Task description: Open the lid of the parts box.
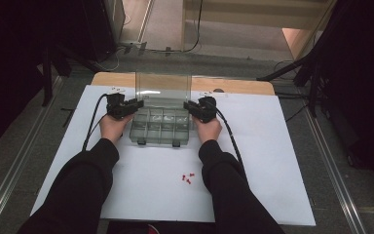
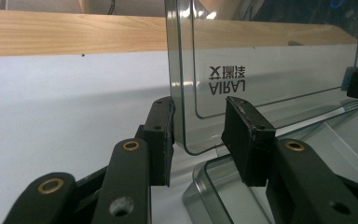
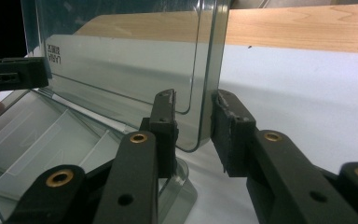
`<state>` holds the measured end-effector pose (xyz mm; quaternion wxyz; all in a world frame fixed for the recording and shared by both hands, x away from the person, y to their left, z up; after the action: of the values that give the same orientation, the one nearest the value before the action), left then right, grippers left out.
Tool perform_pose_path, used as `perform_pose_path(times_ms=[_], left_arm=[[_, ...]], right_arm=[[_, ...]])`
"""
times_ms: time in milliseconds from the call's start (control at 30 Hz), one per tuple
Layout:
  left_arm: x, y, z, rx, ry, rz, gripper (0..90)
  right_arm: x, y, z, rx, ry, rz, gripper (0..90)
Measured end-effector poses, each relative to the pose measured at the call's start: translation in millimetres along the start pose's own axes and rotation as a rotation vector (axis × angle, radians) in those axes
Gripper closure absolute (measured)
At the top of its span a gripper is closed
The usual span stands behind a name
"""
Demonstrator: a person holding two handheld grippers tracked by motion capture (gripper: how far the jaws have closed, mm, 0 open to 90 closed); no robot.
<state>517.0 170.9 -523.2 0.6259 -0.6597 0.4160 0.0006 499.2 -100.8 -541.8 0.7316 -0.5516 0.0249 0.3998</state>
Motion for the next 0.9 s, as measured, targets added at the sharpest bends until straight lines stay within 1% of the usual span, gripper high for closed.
perform_pose_path(times_ms=[233, 300, 400, 533, 600, 667, 733, 900], left_arm=[[1.3, 0.9, 0.6, -0.02, 0.003, -0.011, 62.2], [2.0, 1.4, 0.9, -0.028, 0.005, -0.013, 62.1], [2.6, 1.8, 0.8, -0.051, 0.008, -0.016, 62.1], [2.6, 2.3, 2.0, -0.061, 0.016, -0.012, 62.0], [3.3, 2.5, 1.7, -0.074, 0.016, -0.015, 61.8], [4.1, 2.7, 1.6, -0.077, 0.019, -0.014, 60.9], [5.2, 3.0, 0.9, -0.078, 0.013, -0.021, 59.8], [5.6, 3.2, 1.1, -0.078, 0.016, -0.022, 59.7]], right_arm=[[0.8, 0.3, -0.9, 0.031, -0.013, 0.002, 71.6], [0.8, 0.4, -1.2, 0.035, -0.017, 0.004, 71.1], [0.9, 0.5, -1.5, 0.045, -0.018, 0.007, 69.9], [1.4, 0.3, -2.4, 0.049, -0.019, 0.004, 68.7], [1.5, 0.5, -3.0, 0.056, -0.022, 0.007, 67.5], [1.6, 0.6, -4.1, 0.068, -0.028, 0.013, 65.7], [1.9, 0.6, -4.3, 0.078, -0.034, 0.016, 65.0], [2.7, 0.6, -3.4, 0.064, -0.033, 0.02, 62.3]])
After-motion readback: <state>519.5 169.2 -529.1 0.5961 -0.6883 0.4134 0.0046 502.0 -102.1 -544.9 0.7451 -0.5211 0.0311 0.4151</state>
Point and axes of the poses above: each handheld gripper's, and its own axes: x roughly forward along the jaws, y roughly out of its underside, z roughly to its left, the point moved 5 cm from there along x, roughly forward along the jaws, and after that the axes turned 2 degrees about x, right-handed, at the moved point
